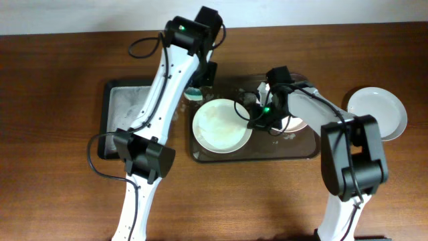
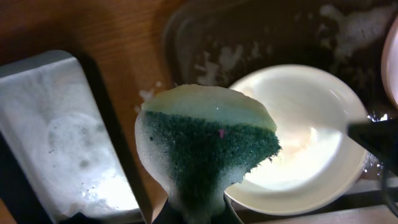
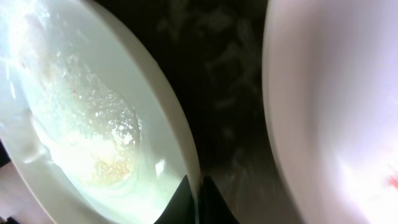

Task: Clean dirty plates on tray and stack at the side
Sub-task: 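Withdraw the sponge with left gripper back over the metal tray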

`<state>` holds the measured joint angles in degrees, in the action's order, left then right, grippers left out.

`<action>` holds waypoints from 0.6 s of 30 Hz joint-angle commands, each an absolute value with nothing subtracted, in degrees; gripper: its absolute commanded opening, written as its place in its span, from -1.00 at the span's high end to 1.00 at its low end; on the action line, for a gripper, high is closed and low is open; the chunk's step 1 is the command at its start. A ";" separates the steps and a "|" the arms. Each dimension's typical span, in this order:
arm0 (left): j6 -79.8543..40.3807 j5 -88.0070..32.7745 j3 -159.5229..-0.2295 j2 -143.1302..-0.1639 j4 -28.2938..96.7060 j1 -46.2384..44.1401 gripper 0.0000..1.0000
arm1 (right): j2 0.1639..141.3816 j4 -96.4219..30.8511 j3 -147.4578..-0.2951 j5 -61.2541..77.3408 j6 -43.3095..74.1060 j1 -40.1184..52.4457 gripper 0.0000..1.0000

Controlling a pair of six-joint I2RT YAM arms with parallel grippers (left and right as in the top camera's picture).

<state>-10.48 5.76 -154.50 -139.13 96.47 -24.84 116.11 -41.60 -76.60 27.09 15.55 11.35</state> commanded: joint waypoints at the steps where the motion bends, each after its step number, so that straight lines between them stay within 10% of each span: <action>1: -9.74 3.60 -155.74 -138.63 96.53 -22.02 0.99 | 105.91 -43.99 -77.93 23.05 13.72 11.25 0.92; 18: -9.76 -2.59 -155.57 -139.00 90.52 -19.38 0.98 | 83.11 -53.60 -77.93 -28.27 12.67 20.86 0.92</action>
<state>-10.28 1.45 -154.52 -139.13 91.24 -19.33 84.93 -53.30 -77.14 -11.64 13.04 15.49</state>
